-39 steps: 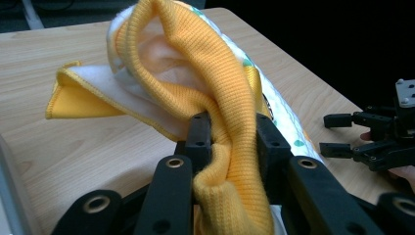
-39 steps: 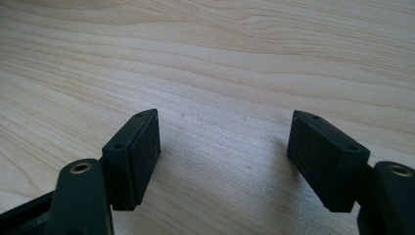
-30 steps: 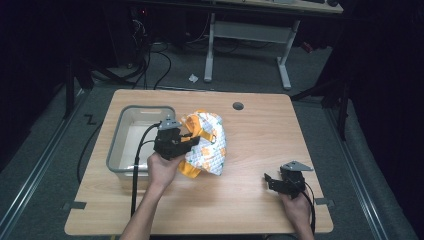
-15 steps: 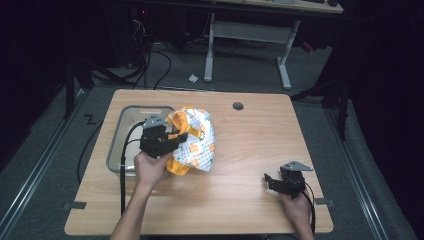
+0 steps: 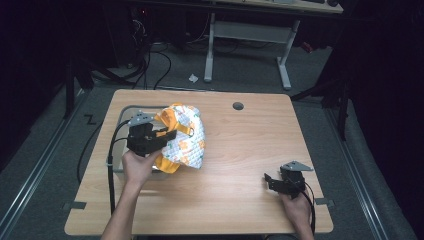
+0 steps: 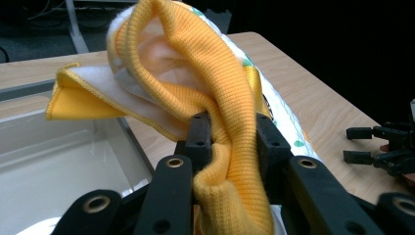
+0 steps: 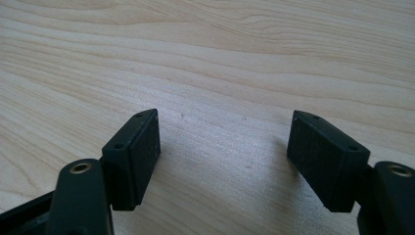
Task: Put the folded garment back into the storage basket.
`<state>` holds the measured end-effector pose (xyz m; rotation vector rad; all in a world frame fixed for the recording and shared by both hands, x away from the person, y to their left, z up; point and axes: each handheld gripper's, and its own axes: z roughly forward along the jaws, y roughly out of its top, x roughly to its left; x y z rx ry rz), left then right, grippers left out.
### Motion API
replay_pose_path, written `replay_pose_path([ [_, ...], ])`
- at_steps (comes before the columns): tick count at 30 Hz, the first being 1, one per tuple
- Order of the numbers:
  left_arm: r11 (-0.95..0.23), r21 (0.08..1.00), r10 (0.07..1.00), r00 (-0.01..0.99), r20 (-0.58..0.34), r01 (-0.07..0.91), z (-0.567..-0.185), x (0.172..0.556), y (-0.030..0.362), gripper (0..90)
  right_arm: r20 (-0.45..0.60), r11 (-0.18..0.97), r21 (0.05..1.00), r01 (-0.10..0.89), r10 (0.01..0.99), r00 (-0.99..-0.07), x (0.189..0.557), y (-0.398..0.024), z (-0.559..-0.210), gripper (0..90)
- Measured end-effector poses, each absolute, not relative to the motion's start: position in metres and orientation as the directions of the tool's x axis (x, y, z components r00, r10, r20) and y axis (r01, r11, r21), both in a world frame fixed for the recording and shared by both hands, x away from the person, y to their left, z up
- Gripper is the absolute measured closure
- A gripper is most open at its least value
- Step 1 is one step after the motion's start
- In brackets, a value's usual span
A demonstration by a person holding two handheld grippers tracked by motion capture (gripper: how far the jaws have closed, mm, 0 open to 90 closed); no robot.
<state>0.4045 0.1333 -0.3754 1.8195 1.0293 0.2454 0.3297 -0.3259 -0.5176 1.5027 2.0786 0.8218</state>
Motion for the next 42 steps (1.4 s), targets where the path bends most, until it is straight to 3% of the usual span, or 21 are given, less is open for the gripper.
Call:
replay_pose_path([
  [42, -0.104, 0.822, 0.807, 0.531, -0.26, 0.56, -0.38, 0.412, 0.193, 73.1, -0.01, 0.229, 0.69, 0.687, 0.952, -0.307, 0.33, -0.326, -0.518, 28.5],
])
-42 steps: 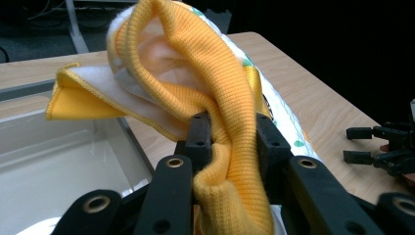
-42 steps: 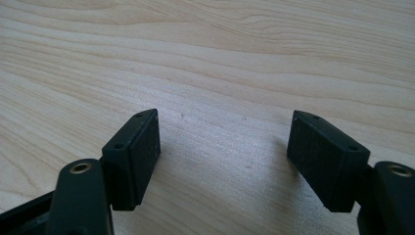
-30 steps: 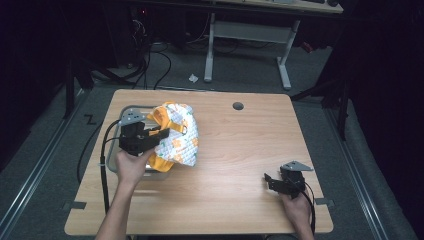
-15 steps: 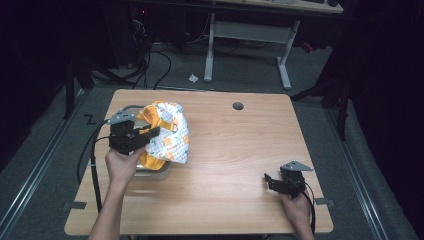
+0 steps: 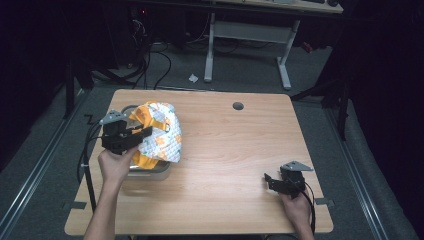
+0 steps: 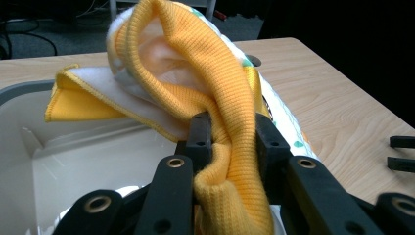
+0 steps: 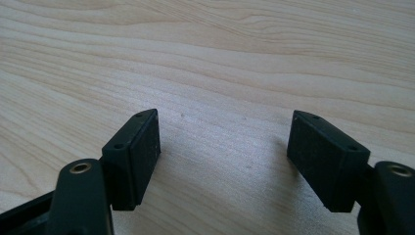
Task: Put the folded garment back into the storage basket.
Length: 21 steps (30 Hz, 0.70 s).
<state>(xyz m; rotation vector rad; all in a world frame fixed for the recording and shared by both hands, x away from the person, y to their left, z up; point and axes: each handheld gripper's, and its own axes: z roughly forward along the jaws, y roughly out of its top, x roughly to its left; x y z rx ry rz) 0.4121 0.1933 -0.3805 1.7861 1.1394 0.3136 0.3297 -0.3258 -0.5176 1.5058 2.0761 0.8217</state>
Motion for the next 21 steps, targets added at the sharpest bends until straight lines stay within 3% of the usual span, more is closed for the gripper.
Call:
replay_pose_path([
  [21, -0.115, 0.779, 0.832, 0.488, -0.264, 0.616, -0.401, 0.426, 0.21, 73.0, -0.01, 0.229, 0.69, 0.686, 0.951, -0.308, 0.33, -0.326, -0.518, 28.5],
])
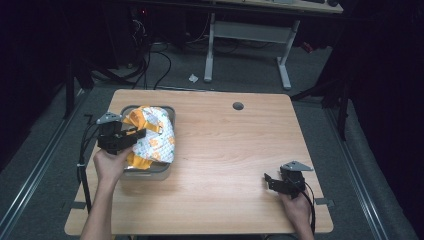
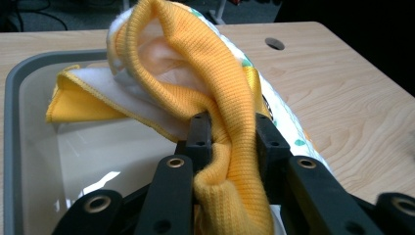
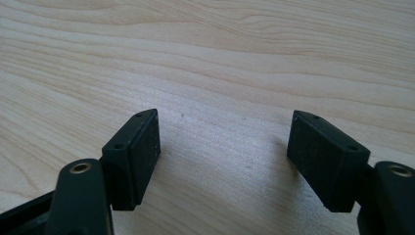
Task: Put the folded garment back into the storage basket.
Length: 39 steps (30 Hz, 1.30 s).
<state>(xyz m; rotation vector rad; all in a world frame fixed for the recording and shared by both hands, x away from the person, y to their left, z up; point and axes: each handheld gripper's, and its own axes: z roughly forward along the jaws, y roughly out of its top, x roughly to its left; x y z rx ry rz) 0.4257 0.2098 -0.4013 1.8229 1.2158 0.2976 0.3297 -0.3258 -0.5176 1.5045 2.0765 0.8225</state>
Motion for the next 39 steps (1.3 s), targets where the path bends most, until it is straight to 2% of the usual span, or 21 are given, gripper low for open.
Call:
replay_pose_path([
  [32, -0.229, 0.633, 0.891, 0.421, -0.169, 0.74, -0.446, 0.455, 0.2, 71.0, -0.01, 0.229, 0.69, 0.687, 0.951, -0.308, 0.33, -0.326, -0.518, 28.5],
  [36, -0.234, 0.613, 0.905, 0.4, -0.146, 0.755, -0.447, 0.455, 0.197, 64.7, -0.01, 0.23, 0.69, 0.686, 0.951, -0.308, 0.33, -0.326, -0.518, 28.5],
  [37, -0.226, 0.613, 0.91, 0.388, -0.145, 0.757, -0.447, 0.455, 0.196, 62.1, -0.01, 0.229, 0.69, 0.687, 0.951, -0.308, 0.33, -0.326, -0.518, 28.5],
  [38, -0.219, 0.612, 0.914, 0.38, -0.145, 0.76, -0.447, 0.455, 0.196, 54.9, -0.01, 0.23, 0.69, 0.686, 0.951, -0.308, 0.33, -0.326, -0.518, 28.5],
  [39, -0.214, 0.615, 0.916, 0.375, -0.144, 0.759, -0.446, 0.455, 0.197, 53.9, -0.01, 0.23, 0.69, 0.687, 0.951, -0.308, 0.33, -0.326, -0.518, 28.5],
])
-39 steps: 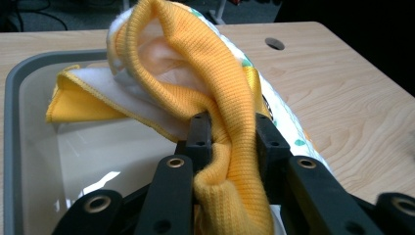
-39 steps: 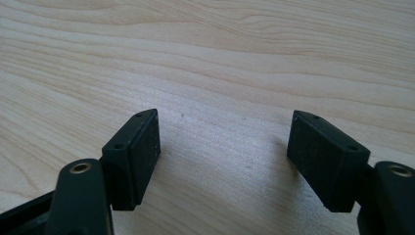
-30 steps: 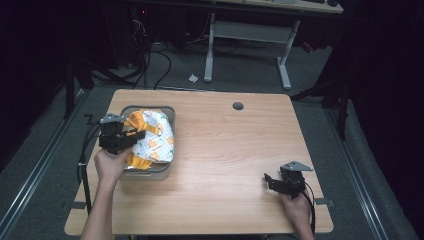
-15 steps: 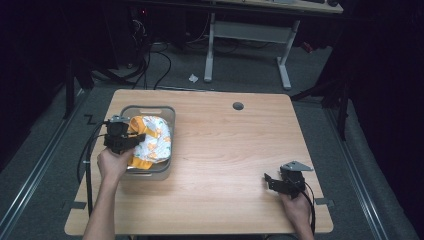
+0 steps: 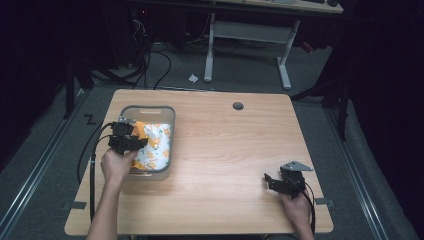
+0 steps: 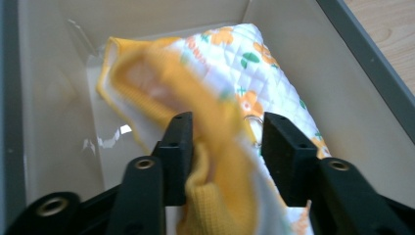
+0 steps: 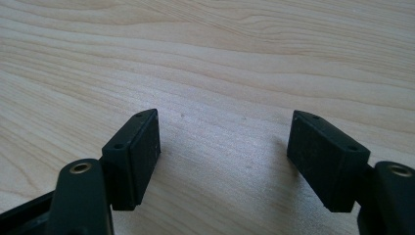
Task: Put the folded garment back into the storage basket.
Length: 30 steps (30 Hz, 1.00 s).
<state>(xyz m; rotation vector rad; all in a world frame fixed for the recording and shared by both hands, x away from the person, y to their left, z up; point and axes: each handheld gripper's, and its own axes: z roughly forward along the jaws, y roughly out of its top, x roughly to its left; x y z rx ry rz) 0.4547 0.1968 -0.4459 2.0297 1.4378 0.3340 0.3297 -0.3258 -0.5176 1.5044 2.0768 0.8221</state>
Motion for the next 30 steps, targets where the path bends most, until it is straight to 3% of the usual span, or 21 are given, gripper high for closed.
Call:
replay_pose_path([
  [12, -0.186, 0.704, 0.911, 0.388, -0.137, 0.685, -0.425, 0.44, 0.193, 42.9, -0.01, 0.229, 0.69, 0.687, 0.952, -0.307, 0.33, -0.326, -0.518, 28.5],
  [30, -0.217, 0.779, 0.863, 0.489, -0.13, 0.589, -0.404, 0.412, 0.158, 39.8, -0.01, 0.229, 0.69, 0.687, 0.952, -0.307, 0.329, -0.326, -0.518, 28.4],
])
